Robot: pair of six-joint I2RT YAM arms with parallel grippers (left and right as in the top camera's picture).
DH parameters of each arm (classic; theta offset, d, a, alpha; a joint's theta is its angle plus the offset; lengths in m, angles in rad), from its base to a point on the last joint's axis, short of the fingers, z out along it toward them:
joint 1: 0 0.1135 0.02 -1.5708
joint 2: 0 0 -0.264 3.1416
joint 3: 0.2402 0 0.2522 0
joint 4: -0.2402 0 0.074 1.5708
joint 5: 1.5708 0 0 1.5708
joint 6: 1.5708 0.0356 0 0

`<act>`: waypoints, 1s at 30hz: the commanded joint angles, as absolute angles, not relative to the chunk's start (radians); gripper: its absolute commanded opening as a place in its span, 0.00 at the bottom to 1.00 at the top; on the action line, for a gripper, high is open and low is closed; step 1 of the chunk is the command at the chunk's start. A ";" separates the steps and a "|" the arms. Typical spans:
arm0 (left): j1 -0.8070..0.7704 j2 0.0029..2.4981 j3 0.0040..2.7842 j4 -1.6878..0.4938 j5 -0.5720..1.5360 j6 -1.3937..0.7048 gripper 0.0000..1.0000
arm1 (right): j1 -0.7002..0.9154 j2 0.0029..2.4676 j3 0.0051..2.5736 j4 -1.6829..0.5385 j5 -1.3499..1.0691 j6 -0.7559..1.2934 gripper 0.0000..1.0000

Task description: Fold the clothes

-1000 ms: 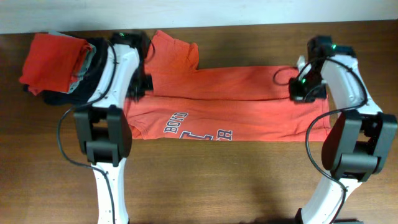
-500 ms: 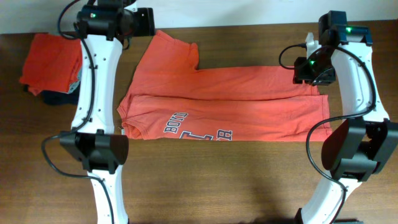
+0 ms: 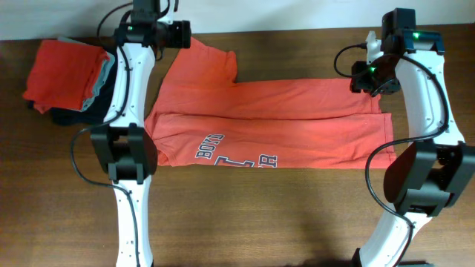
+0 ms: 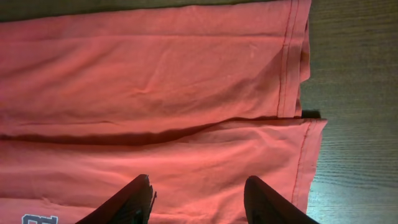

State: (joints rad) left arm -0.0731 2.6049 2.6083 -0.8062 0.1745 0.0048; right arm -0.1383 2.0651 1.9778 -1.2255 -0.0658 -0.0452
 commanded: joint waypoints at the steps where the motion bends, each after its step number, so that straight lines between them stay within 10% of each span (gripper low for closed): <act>1: -0.051 2.661 2.606 -0.757 0.233 0.046 0.78 | -0.146 2.066 1.995 -1.226 -0.068 -0.045 0.53; 24: -0.053 2.889 2.606 -0.603 0.248 0.074 0.73 | -0.146 2.067 1.986 -1.222 -0.014 -0.045 0.53; 30: -0.054 2.893 2.619 -0.608 0.249 0.073 0.42 | -0.146 2.067 1.986 -1.216 0.004 -0.045 0.44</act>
